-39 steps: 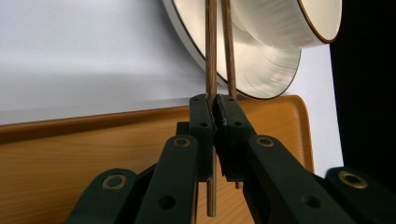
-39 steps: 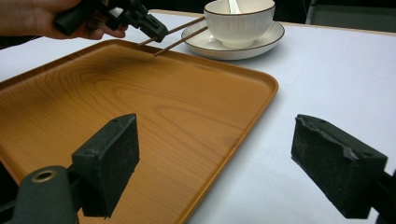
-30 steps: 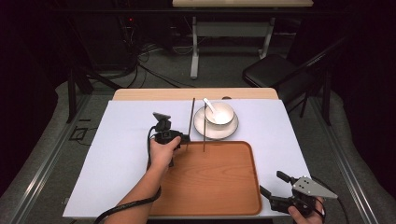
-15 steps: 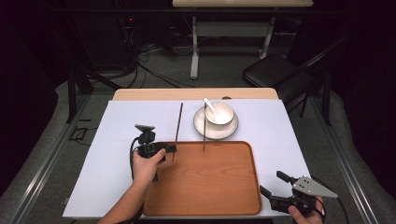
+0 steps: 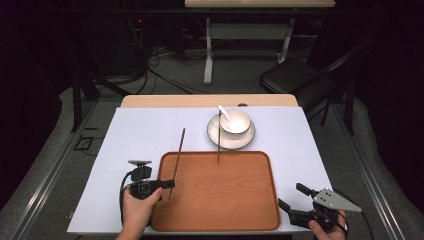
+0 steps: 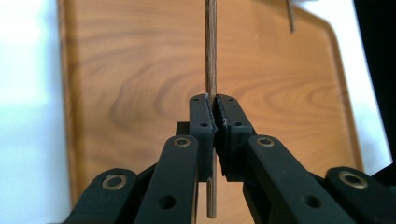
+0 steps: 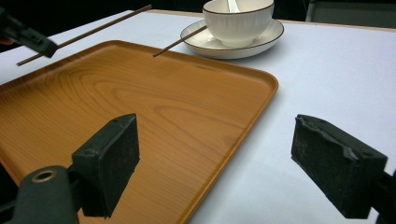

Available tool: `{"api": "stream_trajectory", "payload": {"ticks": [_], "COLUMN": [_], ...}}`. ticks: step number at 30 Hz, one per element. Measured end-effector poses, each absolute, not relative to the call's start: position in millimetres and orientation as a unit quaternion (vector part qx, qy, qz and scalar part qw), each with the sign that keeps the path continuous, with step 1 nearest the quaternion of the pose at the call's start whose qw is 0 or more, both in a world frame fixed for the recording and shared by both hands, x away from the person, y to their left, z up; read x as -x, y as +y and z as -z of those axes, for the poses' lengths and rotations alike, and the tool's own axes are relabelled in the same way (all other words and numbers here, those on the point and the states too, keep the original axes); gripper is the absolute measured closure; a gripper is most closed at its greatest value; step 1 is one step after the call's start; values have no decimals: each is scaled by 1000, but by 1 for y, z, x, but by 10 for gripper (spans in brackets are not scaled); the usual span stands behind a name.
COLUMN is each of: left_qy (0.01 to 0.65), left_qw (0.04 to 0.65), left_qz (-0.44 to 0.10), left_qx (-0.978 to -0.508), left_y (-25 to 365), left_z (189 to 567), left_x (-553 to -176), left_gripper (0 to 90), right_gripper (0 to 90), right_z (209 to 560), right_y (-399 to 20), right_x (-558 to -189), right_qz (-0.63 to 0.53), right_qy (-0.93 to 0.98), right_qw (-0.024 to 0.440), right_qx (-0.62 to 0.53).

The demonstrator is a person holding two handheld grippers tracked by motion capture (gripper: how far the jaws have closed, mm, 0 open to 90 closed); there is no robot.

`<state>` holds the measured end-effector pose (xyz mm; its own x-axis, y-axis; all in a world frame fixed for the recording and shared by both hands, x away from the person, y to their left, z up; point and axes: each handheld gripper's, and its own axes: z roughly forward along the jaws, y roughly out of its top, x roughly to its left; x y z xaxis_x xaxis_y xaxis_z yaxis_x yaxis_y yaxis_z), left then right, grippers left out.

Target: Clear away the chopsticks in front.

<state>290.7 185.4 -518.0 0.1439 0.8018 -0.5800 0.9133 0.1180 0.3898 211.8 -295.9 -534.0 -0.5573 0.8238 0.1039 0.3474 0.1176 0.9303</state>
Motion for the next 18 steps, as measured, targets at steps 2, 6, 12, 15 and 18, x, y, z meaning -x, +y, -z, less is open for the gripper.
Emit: {"api": "stream_trajectory", "payload": {"ticks": [2, 6, 12, 15, 18], "left_qy": [651, 654, 653, 653, 655], "left_qw": [368, 353, 333, 330, 323], "left_qz": [76, 59, 41, 39, 43], "left_qx": [-659, -667, -680, -680, -682], "left_y": [186, 187, 189, 190, 191], "left_z": [519, 520, 520, 522, 525], "left_x": [-287, -269, -254, -248, -244], "left_gripper": [856, 856, 856, 856, 856], "right_gripper": [150, 150, 150, 150, 150], "right_z": [534, 534, 534, 534, 534], "right_y": [-296, -296, -296, -296, -296], "right_x": [-212, -212, -212, -212, -212], "right_qz": [-521, -521, -522, -522, -522], "right_qy": [712, 711, 710, 710, 710], "right_qw": [229, 229, 229, 229, 229], "right_qx": [-412, -413, -413, -414, -414]}}
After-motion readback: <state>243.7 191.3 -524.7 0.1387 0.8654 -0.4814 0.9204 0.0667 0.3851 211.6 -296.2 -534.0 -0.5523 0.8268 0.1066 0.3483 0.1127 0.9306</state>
